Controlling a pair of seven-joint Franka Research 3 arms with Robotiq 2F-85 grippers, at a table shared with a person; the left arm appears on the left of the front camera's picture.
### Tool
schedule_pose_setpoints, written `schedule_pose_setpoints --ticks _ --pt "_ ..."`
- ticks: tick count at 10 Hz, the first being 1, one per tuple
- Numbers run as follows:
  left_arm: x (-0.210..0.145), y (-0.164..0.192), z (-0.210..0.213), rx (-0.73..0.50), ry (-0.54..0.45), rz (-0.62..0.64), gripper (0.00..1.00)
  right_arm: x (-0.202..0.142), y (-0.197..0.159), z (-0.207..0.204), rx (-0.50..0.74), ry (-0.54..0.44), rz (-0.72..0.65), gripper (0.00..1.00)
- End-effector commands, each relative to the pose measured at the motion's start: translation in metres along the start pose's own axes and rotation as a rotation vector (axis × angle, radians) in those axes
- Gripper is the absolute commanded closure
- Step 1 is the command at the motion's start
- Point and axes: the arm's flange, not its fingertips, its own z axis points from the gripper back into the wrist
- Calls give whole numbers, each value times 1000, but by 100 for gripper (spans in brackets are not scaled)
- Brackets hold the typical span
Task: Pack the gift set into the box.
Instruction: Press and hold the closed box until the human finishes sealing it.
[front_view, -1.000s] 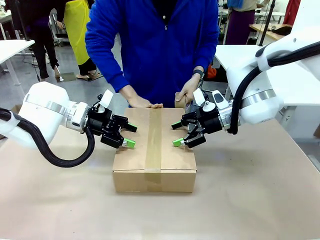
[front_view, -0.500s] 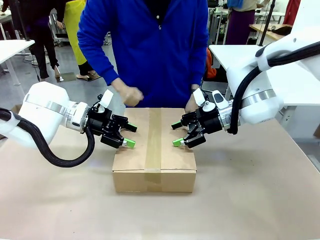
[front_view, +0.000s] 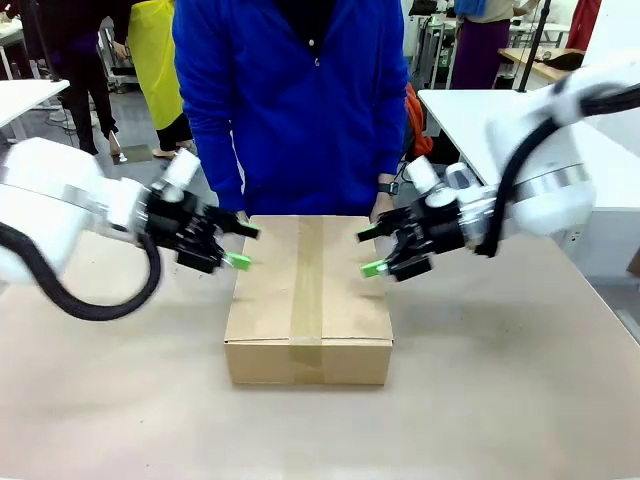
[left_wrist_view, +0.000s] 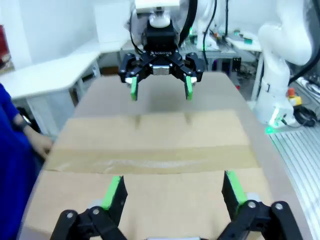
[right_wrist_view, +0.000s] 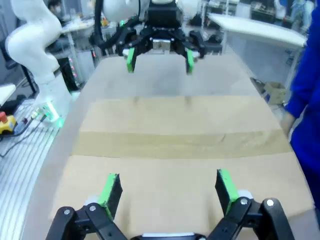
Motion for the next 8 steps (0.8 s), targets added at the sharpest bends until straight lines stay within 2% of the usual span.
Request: schedule_pose_setpoints --ticks 1,3,5,6,8 --pt "24 -55 87 63 -113 -53 0 4 45 104 -49 -132 -44 0" --pt "-5 -77 139 206 -138 -5 0 -33 71 170 -214 -261 -83 0" --pt "-36 -86 172 427 -211 43 0 -68 88 204 -464 -409 -62 0" --pt "0 -84 156 231 -154 -4 0 -29 68 188 -249 -270 -80 0" --pt "0 -84 156 231 -154 -4 0 -29 68 188 -249 -270 -80 0"
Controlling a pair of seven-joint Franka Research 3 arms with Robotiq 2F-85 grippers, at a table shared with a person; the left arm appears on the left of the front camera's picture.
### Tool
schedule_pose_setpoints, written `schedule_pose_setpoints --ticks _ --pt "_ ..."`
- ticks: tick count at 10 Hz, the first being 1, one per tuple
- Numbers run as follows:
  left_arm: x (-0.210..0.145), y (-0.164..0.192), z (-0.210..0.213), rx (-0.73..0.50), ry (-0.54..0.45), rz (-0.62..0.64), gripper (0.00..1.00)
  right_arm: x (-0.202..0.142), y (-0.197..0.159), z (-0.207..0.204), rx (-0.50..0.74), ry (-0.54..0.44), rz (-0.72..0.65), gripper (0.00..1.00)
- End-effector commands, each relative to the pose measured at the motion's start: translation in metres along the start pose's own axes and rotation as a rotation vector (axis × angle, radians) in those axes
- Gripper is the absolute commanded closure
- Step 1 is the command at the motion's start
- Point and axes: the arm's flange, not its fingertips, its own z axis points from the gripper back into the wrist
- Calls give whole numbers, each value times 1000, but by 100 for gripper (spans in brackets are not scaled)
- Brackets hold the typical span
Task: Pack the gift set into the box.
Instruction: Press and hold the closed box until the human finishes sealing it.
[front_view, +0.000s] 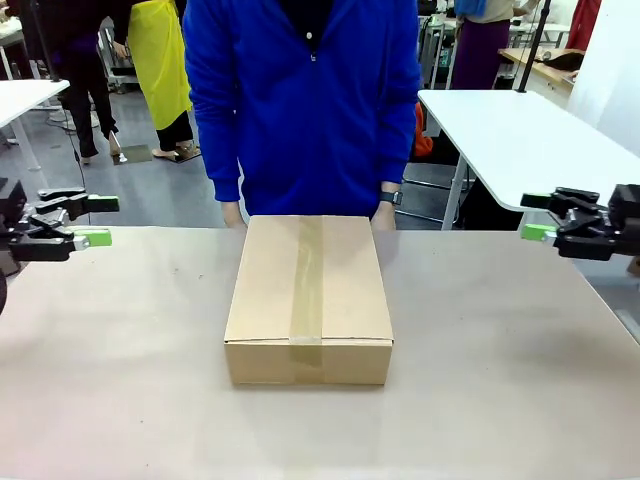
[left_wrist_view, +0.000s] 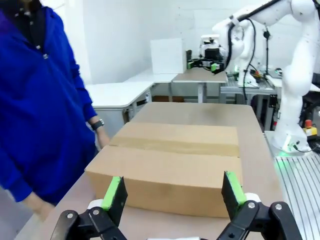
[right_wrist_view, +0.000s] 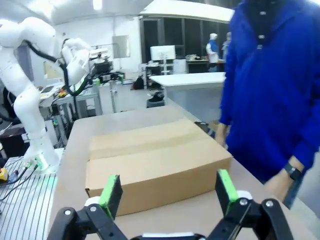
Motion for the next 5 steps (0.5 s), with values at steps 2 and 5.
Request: schedule_pose_setpoints --ticks 2,5 --pt "10 -4 -6 -26 0 -12 0 9 7 -10 35 34 0 0" --pt "10 -4 -6 -26 0 -12 0 9 7 -10 35 34 0 0"
